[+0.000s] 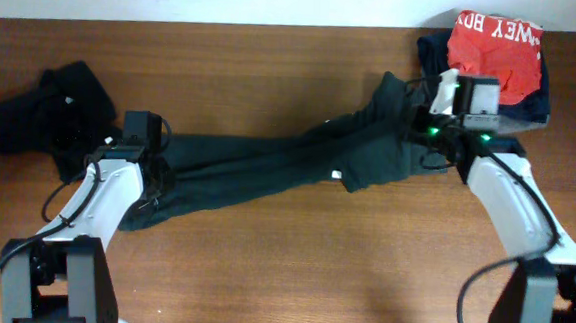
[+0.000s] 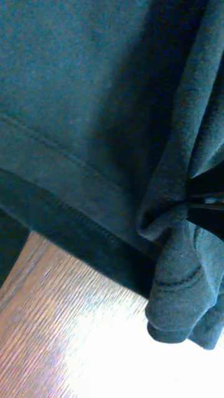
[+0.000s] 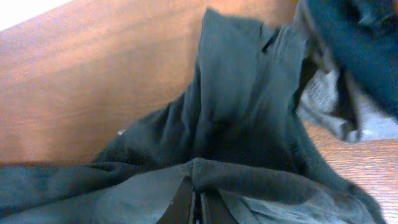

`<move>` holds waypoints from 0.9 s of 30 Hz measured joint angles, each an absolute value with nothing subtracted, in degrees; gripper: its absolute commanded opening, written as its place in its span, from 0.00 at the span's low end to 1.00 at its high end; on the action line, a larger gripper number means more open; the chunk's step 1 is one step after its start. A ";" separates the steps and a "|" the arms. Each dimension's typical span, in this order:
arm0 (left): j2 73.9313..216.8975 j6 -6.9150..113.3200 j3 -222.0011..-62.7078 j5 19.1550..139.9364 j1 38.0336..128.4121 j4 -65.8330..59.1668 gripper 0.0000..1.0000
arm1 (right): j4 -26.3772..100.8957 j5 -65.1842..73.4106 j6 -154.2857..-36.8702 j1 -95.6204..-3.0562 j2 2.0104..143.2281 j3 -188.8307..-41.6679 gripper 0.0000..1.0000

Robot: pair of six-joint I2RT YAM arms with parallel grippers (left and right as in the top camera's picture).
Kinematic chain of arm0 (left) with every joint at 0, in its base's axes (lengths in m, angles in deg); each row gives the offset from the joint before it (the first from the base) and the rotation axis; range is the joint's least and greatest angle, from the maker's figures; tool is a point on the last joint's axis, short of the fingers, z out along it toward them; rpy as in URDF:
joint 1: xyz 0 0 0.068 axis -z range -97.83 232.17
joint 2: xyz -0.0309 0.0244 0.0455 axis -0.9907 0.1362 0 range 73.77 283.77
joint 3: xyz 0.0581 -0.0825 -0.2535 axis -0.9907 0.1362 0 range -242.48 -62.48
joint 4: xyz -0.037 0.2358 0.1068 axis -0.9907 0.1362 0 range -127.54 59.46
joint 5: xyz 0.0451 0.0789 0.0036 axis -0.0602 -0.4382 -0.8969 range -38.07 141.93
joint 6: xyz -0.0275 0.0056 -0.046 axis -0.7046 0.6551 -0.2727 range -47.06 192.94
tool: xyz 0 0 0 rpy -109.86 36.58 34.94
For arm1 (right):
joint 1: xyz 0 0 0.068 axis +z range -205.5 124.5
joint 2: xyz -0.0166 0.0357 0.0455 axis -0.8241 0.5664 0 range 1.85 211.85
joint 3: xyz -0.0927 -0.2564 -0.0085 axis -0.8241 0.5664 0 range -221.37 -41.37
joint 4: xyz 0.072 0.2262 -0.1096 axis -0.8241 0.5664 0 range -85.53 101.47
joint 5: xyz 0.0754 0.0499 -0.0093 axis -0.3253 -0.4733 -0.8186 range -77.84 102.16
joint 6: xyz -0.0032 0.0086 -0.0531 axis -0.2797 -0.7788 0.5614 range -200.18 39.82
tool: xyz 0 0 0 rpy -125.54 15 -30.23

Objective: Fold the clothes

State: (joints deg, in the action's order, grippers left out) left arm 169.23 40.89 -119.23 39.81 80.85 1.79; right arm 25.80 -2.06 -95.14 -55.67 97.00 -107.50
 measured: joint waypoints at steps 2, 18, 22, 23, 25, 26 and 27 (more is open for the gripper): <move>169.29 40.89 -119.23 38.83 80.85 1.31 0.00 | 25.82 -1.25 -95.16 -55.14 98.97 -107.50 0.04; 169.47 41.37 -119.25 32.01 80.87 -12.52 0.57 | 21.97 3.86 -95.29 -58.03 103.08 -107.50 0.68; 169.47 41.50 -119.25 31.13 80.85 -12.50 0.99 | 23.02 4.15 -95.01 -58.90 103.08 -107.50 0.81; 169.47 41.50 -119.25 30.94 80.85 -12.50 0.99 | 23.96 3.91 -95.01 -58.99 103.08 -107.54 0.82; 169.47 41.45 -119.25 30.65 80.85 -12.52 0.99 | 26.17 3.18 -95.14 -59.14 103.08 -107.74 0.81; 169.47 41.48 -119.25 30.59 80.85 -12.52 0.99 | 27.63 2.75 -95.12 -59.16 103.08 -107.96 0.81; 169.47 41.48 -119.25 30.54 80.85 -12.52 0.99 | 29.58 2.11 -95.14 -59.16 103.08 -108.38 0.80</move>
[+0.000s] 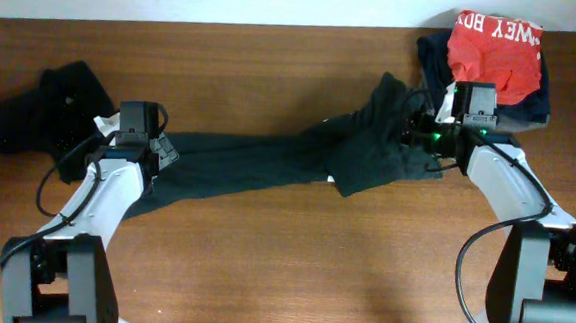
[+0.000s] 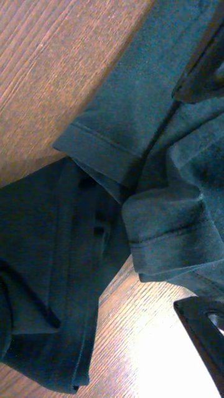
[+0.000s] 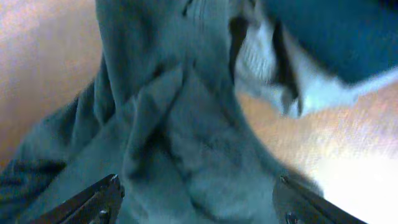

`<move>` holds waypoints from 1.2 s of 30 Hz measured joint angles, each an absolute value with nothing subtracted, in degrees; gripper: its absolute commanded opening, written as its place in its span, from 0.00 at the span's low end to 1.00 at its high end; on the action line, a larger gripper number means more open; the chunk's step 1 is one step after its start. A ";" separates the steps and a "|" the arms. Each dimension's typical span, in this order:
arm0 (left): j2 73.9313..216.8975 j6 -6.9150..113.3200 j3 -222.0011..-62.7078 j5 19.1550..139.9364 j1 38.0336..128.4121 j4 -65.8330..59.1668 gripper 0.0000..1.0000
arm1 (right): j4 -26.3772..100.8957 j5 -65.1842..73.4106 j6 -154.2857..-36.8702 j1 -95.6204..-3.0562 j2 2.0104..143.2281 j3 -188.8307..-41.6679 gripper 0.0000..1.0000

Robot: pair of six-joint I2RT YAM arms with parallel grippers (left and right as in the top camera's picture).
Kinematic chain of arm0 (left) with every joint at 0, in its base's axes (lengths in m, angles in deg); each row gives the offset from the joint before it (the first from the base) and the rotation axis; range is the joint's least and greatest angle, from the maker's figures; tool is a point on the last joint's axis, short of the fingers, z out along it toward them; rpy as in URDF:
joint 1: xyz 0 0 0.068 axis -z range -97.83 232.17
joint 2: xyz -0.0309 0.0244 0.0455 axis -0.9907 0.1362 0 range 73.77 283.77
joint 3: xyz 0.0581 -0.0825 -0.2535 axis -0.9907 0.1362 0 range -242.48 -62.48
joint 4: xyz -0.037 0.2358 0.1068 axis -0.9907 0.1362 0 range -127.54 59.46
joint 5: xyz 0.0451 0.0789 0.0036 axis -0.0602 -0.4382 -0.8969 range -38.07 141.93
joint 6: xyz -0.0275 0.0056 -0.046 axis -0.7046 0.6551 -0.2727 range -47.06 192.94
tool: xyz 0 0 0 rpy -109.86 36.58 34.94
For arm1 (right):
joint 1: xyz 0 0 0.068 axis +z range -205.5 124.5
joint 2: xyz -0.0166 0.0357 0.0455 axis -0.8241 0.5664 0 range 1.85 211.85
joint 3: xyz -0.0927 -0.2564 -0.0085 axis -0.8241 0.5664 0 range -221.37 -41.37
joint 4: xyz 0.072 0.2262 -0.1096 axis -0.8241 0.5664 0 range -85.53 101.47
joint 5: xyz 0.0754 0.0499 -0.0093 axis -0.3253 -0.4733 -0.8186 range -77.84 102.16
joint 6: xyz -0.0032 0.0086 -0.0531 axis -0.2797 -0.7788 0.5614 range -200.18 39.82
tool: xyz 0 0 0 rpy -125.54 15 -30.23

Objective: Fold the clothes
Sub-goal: 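Hold the left end and adjust the right end with the right gripper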

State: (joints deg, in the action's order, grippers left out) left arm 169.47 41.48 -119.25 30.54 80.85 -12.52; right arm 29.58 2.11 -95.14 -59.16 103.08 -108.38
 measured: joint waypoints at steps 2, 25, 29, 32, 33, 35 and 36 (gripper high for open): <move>169.47 41.50 -119.25 30.43 80.85 -12.46 0.99 | 32.40 1.00 -95.10 -59.16 103.08 -109.10 0.78; 169.47 41.50 -119.25 30.43 80.85 -11.15 0.99 | 34.10 5.28 -96.63 -53.90 103.19 -105.40 0.43; 169.47 41.50 -119.25 30.43 80.85 -11.02 0.99 | 33.10 5.70 -96.71 -53.90 103.47 -104.53 0.42; 169.47 41.50 -119.25 30.43 80.85 -10.99 0.99 | 32.44 5.72 -96.69 -53.90 104.43 -104.51 0.40; 169.47 41.50 -119.25 30.43 80.85 -10.95 0.99 | 32.22 5.72 -96.65 -53.90 105.04 -104.51 0.37; 169.47 41.50 -119.25 30.43 80.85 -10.56 0.99 | 31.98 5.72 -96.63 -53.90 106.01 -104.51 0.29; 169.47 41.50 -119.25 30.43 80.85 -10.36 0.99 | 31.96 5.70 -96.47 -53.90 106.40 -104.51 0.24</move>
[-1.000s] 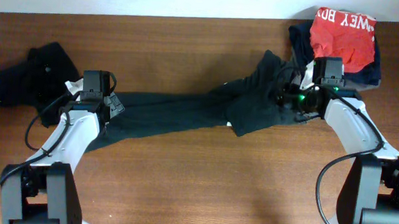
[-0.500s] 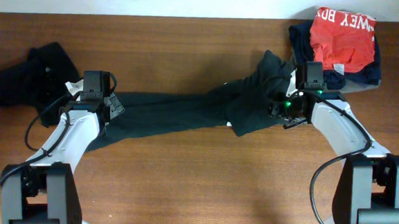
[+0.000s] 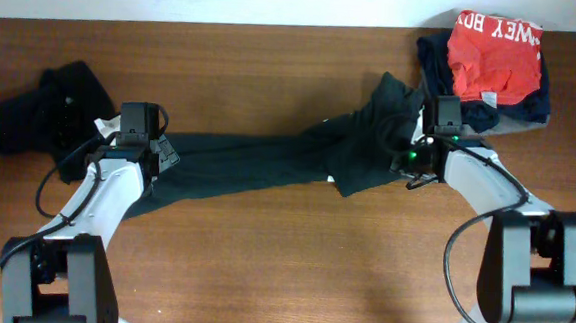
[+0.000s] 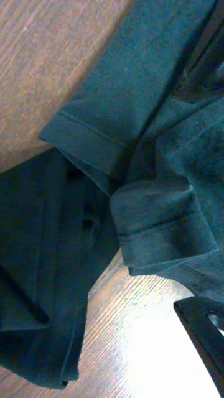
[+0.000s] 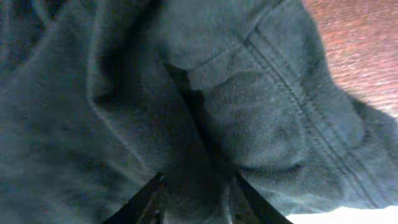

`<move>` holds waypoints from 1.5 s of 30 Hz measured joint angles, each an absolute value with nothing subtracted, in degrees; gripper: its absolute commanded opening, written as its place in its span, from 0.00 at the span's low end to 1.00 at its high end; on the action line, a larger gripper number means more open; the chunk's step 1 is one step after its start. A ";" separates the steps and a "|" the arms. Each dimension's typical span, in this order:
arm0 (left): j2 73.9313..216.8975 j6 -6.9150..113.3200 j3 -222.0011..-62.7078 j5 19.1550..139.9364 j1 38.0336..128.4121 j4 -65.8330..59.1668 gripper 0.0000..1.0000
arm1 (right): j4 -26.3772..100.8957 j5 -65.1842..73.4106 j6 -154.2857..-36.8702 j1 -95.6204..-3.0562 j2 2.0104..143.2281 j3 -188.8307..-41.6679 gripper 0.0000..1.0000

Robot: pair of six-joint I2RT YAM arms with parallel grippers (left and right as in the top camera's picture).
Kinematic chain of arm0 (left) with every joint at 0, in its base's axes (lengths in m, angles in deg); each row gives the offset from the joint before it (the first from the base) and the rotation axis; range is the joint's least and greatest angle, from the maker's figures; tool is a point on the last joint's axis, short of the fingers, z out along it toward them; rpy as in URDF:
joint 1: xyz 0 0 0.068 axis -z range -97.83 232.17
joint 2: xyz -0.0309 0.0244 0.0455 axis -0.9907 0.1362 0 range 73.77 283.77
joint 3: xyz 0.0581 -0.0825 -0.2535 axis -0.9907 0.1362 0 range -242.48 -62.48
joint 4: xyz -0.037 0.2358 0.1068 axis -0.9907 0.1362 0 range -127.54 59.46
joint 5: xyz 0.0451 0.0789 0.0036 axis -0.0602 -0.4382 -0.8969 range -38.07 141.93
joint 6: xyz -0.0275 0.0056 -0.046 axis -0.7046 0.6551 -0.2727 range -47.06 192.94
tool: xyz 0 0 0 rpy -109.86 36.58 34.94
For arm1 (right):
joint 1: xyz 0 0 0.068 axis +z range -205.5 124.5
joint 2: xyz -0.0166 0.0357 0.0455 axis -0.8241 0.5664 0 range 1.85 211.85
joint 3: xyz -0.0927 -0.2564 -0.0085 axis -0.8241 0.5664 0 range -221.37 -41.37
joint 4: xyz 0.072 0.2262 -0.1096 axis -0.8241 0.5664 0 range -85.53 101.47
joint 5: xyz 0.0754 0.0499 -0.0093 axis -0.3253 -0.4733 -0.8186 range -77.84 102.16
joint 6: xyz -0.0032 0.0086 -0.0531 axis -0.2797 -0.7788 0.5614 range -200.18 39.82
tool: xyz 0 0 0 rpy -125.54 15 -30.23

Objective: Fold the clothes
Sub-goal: 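Hold the left end and adjust the right end with the right gripper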

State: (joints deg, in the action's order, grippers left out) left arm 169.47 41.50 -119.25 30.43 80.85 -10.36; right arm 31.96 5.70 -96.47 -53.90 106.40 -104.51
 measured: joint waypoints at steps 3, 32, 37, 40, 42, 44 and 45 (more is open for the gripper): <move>169.47 41.50 -119.25 30.43 80.85 -9.88 0.99 | 31.85 5.72 -96.71 -53.90 106.99 -104.46 0.12; 169.49 41.50 -119.25 30.43 80.85 -9.73 0.99 | 28.83 0.47 -99.03 -51.91 102.79 -112.86 0.04; 169.49 41.50 -119.25 30.43 80.85 -9.73 0.99 | 25.86 3.05 -99.12 -49.66 106.97 -112.86 0.04; 169.49 41.48 -119.25 30.43 80.85 -9.75 0.99 | 25.16 5.76 -99.23 -49.28 108.69 -112.86 0.04; 169.49 41.50 -119.25 30.43 80.85 -9.73 0.99 | 25.14 7.64 -99.23 -49.31 108.96 -112.86 0.04; 169.49 41.50 -119.25 30.43 80.85 -9.73 0.99 | 24.81 9.48 -99.03 -49.52 108.96 -112.86 0.08; 169.49 41.50 -119.25 30.43 80.85 -9.75 0.99 | 24.75 9.83 -98.92 -49.68 108.96 -112.86 0.15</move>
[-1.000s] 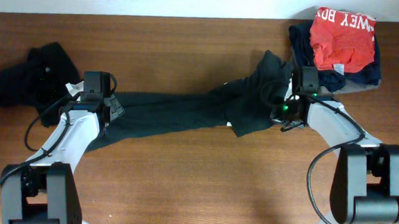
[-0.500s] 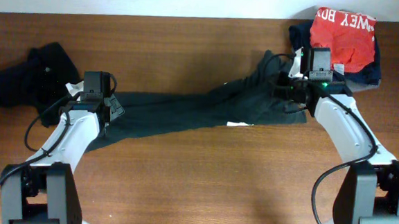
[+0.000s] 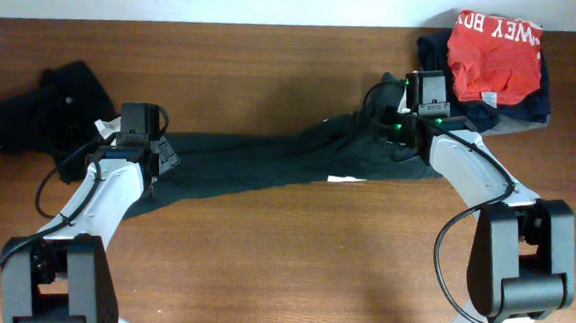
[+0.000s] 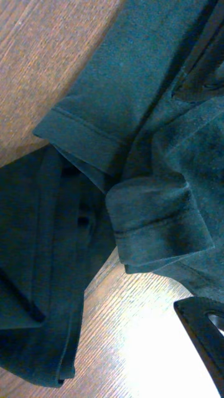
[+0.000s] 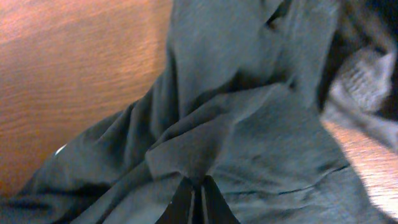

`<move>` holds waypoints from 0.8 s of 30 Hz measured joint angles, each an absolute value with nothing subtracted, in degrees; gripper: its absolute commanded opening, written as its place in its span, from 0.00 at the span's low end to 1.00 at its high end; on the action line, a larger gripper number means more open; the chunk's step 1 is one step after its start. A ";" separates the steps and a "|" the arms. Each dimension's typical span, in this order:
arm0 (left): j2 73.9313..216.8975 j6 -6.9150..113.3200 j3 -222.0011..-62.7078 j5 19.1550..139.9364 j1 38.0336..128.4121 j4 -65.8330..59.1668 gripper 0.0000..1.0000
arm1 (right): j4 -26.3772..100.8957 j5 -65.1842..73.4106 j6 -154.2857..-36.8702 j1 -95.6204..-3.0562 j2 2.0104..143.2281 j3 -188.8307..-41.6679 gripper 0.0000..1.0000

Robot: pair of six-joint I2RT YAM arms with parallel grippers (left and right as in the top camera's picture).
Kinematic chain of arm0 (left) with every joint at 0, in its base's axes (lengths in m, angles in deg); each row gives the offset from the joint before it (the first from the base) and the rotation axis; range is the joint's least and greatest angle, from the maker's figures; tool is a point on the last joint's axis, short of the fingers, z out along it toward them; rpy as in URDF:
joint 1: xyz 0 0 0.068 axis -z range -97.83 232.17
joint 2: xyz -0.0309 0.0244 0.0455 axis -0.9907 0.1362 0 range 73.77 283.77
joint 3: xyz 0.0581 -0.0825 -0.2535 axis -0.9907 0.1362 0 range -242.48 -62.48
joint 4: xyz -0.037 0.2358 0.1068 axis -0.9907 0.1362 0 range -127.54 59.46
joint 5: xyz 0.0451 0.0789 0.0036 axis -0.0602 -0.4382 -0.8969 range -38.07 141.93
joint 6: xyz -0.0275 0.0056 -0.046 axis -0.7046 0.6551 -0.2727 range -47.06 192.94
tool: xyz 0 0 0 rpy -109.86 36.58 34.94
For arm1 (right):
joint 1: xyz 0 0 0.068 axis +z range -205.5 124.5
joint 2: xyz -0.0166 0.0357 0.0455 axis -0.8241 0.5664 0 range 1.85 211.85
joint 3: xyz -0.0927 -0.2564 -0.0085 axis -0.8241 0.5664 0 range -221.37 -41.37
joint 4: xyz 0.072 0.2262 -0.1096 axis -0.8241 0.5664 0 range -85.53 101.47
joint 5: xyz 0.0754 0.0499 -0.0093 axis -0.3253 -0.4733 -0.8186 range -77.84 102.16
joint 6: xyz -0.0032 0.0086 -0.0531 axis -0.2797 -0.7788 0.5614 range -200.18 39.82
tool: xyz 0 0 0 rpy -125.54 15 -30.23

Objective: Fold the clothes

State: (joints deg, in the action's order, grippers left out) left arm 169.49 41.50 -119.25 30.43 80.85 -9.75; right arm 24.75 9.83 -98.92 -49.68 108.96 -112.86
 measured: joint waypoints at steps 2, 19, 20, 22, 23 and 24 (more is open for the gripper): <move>169.49 41.50 -119.25 30.43 80.85 -9.73 0.99 | 25.51 10.53 -98.53 -50.14 108.96 -113.10 0.44; 169.51 53.59 -119.40 36.99 78.80 -2.25 0.99 | 54.97 9.35 -91.82 -53.33 107.97 -135.78 1.00; 169.53 54.13 -119.40 37.73 78.14 -1.57 0.99 | 55.74 9.04 -91.49 -53.33 107.95 -135.78 1.00; 169.58 55.84 -119.43 40.09 76.06 -0.44 0.99 | 57.97 8.23 -90.59 -53.33 107.97 -135.78 1.00; 169.58 56.73 -119.43 41.49 74.86 -0.31 0.99 | 58.45 8.04 -90.38 -53.33 107.97 -135.78 1.00; 169.58 57.80 -119.45 43.26 73.33 -0.35 0.99 | 58.86 7.86 -90.05 -53.33 107.97 -135.78 1.00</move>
